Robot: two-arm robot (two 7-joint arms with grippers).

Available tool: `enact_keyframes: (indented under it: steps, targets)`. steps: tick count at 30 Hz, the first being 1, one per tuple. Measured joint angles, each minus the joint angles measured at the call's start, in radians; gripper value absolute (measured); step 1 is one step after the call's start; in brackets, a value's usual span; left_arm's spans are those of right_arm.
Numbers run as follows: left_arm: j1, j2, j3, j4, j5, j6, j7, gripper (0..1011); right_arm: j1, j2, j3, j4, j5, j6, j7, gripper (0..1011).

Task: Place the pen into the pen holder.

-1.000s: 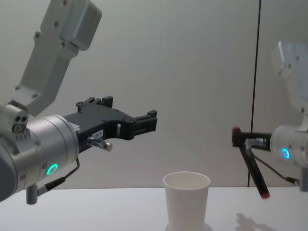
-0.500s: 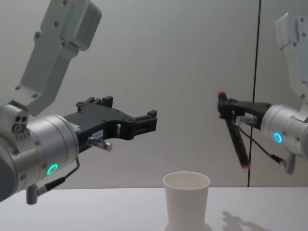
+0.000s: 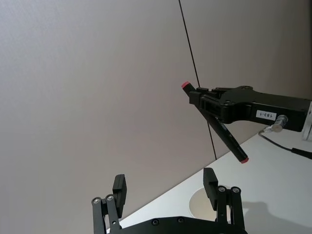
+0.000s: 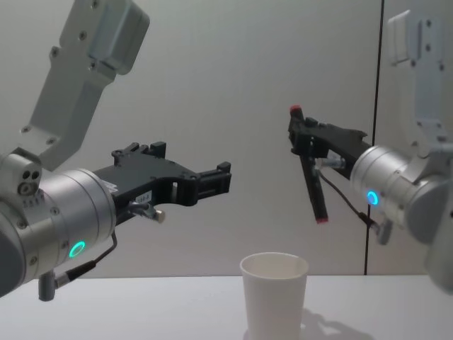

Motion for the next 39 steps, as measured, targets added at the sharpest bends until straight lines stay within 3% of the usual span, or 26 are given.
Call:
enact_keyframes:
  steps: [6,13,28,39]
  targets:
    - [0.000,0.000,0.000,0.000,0.000,0.000,0.000,1004,0.040,-0.014,-0.007,0.089,0.001,-0.095,0.013,177]
    - [0.000,0.000,0.000,0.000,0.000,0.000,0.000,1004,0.080,-0.026,-0.013,0.190,0.000,-0.170,0.020,177]
    - [0.000,0.000,0.000,0.000,0.000,0.000,0.000,1004,0.141,-0.048,-0.023,0.367,0.001,-0.272,0.033,177]
    - [0.000,0.000,0.000,0.000,0.000,0.000,0.000,1004,0.165,-0.055,-0.024,0.459,0.010,-0.340,0.049,177]
